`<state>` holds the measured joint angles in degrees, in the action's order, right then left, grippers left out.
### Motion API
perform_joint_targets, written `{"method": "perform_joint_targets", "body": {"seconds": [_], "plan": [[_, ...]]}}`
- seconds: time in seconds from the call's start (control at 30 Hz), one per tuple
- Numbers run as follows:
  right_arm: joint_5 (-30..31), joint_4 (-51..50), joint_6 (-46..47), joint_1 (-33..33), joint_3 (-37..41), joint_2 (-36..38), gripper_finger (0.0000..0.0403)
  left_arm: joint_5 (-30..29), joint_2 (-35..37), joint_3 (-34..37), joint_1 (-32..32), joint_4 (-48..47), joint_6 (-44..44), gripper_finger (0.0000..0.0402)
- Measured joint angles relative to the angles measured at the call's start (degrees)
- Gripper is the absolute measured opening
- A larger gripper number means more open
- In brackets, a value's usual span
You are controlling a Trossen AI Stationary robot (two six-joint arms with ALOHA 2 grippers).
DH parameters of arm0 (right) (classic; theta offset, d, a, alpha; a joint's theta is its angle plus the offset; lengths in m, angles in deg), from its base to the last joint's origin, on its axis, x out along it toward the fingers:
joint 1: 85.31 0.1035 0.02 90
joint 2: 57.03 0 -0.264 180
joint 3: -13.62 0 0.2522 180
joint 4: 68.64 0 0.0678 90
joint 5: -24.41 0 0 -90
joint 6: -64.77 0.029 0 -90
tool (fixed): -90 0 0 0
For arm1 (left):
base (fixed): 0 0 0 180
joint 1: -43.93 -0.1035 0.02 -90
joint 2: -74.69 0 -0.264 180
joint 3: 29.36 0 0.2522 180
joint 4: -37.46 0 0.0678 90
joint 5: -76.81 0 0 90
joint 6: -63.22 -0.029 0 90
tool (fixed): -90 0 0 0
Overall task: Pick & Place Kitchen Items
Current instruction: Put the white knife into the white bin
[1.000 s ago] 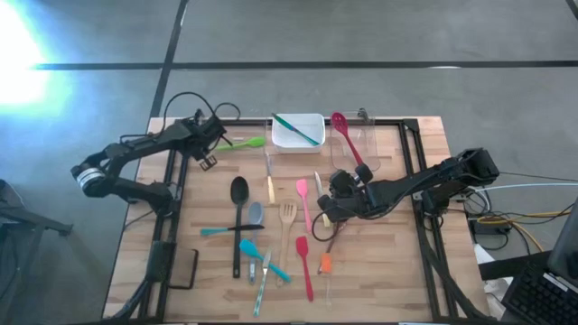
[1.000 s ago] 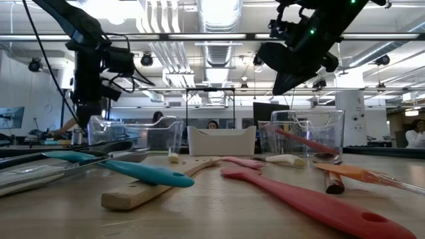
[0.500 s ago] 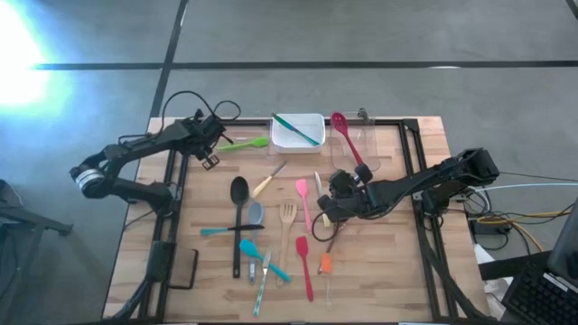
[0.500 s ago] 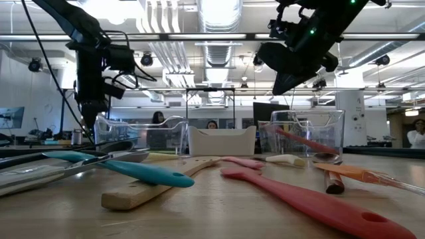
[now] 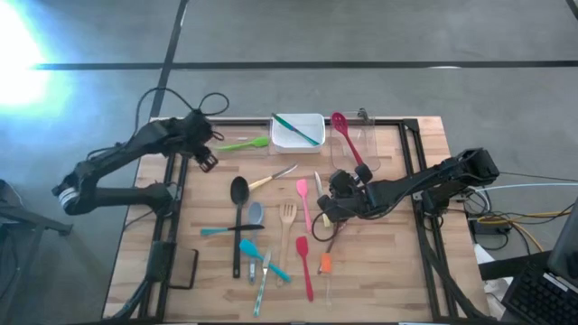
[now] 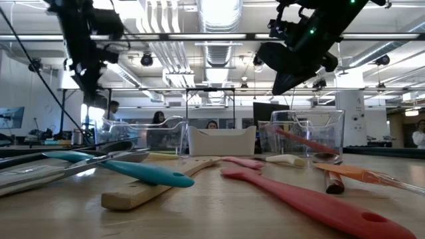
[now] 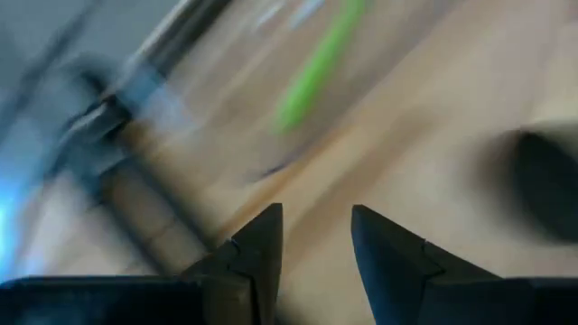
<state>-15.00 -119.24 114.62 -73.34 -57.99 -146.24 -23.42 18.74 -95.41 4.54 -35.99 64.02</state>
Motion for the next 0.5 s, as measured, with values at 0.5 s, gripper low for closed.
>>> {"method": "perform_joint_targets", "body": {"seconds": [0.5], "plan": [[0.1, 1.4, -0.2, 0.0, 0.0, 0.0, 0.0050, 4.2, -5.7, -0.7, 25.9, 11.5, 4.6, 0.0135]]}}
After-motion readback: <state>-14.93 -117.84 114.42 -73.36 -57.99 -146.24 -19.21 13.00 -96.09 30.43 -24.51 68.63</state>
